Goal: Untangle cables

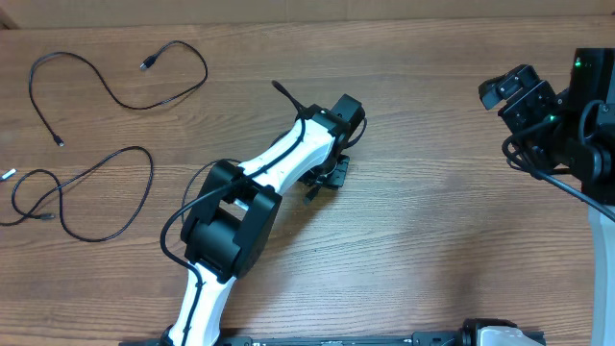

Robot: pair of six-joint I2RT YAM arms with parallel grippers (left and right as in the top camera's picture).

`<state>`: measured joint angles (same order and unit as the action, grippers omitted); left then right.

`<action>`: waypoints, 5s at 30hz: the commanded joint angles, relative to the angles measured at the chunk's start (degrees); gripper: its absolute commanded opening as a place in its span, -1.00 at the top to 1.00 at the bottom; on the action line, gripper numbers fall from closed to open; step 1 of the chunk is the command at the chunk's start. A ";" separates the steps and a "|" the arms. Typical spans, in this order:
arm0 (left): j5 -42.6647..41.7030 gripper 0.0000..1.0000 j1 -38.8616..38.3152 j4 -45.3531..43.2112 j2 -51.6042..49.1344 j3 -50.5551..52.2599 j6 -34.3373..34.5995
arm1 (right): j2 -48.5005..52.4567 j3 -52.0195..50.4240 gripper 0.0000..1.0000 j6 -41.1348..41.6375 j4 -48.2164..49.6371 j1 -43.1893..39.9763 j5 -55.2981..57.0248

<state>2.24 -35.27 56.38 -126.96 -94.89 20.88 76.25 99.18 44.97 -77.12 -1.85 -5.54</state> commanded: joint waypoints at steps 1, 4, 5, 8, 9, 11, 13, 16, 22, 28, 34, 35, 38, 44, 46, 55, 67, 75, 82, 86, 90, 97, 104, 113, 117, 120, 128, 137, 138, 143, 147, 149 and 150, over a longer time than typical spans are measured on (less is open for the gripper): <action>1.38 0.33 -0.35 -1.36 -1.29 3.48 -0.11 | -0.24 0.20 -1.00 -0.28 0.26 -0.15 0.59; 1.66 0.78 -0.33 -1.44 -1.29 4.33 -0.11 | -0.24 0.20 -1.00 -0.28 0.26 -0.15 0.59; 2.32 0.91 -0.35 -1.25 -1.29 4.31 -0.11 | -0.24 0.20 -1.00 -0.28 0.26 -0.15 0.59; 3.98 0.91 -0.35 0.09 -1.18 3.69 -0.11 | -0.24 0.20 -1.00 -0.28 0.26 -0.15 0.59; 5.11 0.92 -0.35 1.11 -1.16 3.06 -0.09 | -0.24 0.20 -1.00 -0.28 0.26 -0.15 0.59; 7.19 0.92 -0.35 3.41 -0.92 1.33 -0.04 | -0.24 0.20 -1.00 -0.28 0.26 -0.15 0.59; 9.99 0.92 -0.33 6.78 -0.59 -1.51 0.81 | -0.24 0.20 -1.00 -0.28 0.26 -0.15 0.59; 14.95 0.92 -0.33 12.63 -0.26 -6.86 4.22 | -0.24 0.20 -1.00 -0.28 0.26 -0.15 0.59; 16.15 0.92 -0.28 20.24 0.44 -17.09 7.48 | -0.24 0.20 -1.00 -0.28 0.26 -0.15 0.59; 12.33 0.92 -0.28 26.62 0.44 -25.53 7.43 | -0.24 0.20 -1.00 -0.28 0.26 -0.15 0.59; 11.67 0.92 -1.55 32.59 0.96 -34.23 8.66 | -0.24 0.20 -0.99 -0.28 0.26 -0.15 0.59; 11.69 0.92 -1.77 34.53 1.62 -36.81 9.92 | -0.24 0.20 -1.00 -0.28 0.26 -0.15 0.59; 11.72 0.92 -1.77 37.05 3.39 -41.07 10.49 | -0.24 0.20 -1.00 -0.28 0.26 -0.15 0.59; 14.73 0.91 0.33 40.44 9.79 -43.21 11.56 | -0.24 0.20 -1.00 -0.28 0.26 -0.15 0.59; 15.91 0.92 1.66 40.44 10.86 -43.21 11.37 | -0.24 0.20 -1.00 -0.28 0.26 -0.15 0.59; 20.83 0.92 8.15 40.44 11.10 -43.15 10.82 | -0.24 0.20 -1.00 -0.28 0.26 -0.15 0.59; 24.96 0.91 13.51 37.73 10.75 -27.65 14.64 | -0.24 0.20 -1.00 -0.28 0.26 -0.15 0.59; 23.28 0.92 15.04 33.05 10.75 -14.19 17.70 | -0.24 0.20 -1.00 -0.28 0.26 -0.15 0.59; 13.90 0.92 14.99 32.24 10.75 -8.85 18.40 | -0.24 0.20 -1.00 -0.28 0.26 -0.15 0.59; 12.85 0.92 14.99 32.02 10.75 -4.90 22.43 | -0.24 0.20 -1.00 -0.28 0.26 -0.15 0.59; 12.35 0.91 14.99 29.00 10.75 1.40 25.05 | -0.24 0.20 -1.00 -0.28 0.26 -0.15 0.59; 11.13 0.91 14.97 21.86 10.75 10.16 25.00 | -0.24 0.20 -1.00 -0.28 0.26 -0.15 0.59; 9.16 0.91 14.88 19.87 10.75 13.46 21.68 | -0.24 0.20 -1.00 -0.28 0.26 -0.15 0.57; 9.20 0.59 15.15 19.02 10.75 14.38 18.80 | -0.24 0.20 -1.00 -0.28 0.26 -0.15 0.59; 6.64 0.60 15.15 18.25 10.75 13.70 14.47 | -0.24 0.20 -1.00 -0.28 0.26 -0.15 0.59; 1.79 0.62 15.10 15.65 10.75 12.59 8.61 | -0.24 0.20 -1.00 -0.28 0.26 -0.15 0.59; -4.63 0.52 14.62 8.96 10.75 12.22 1.38 | -0.24 0.20 -1.00 -0.28 0.26 -0.15 0.59; -5.27 0.31 14.93 11.80 10.82 10.03 -2.54 | -0.24 0.20 -1.00 -0.28 0.26 -0.15 0.59; -5.27 0.31 15.02 12.96 10.84 8.63 -2.54 | -0.24 0.20 -1.00 -0.28 0.26 -0.15 0.59; -5.05 0.00 15.02 17.46 10.84 -0.24 -2.69 | -0.24 0.20 -1.00 -0.28 0.26 -0.15 0.59; -5.07 -0.67 15.02 15.93 10.84 -3.17 -2.47 | -0.24 0.20 -1.00 -0.28 0.26 -0.15 0.59; -5.07 -0.67 15.02 14.69 10.71 -2.89 -2.36 | -0.24 0.20 -1.00 -0.28 0.26 -0.15 0.59; -5.07 -0.67 15.02 14.12 10.58 -2.47 -1.55 | -0.24 0.20 -1.00 -0.28 0.26 -0.15 0.59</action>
<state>-2.39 -20.51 71.05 -116.25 -97.14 19.03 76.25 99.18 44.97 -77.14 -1.85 -5.52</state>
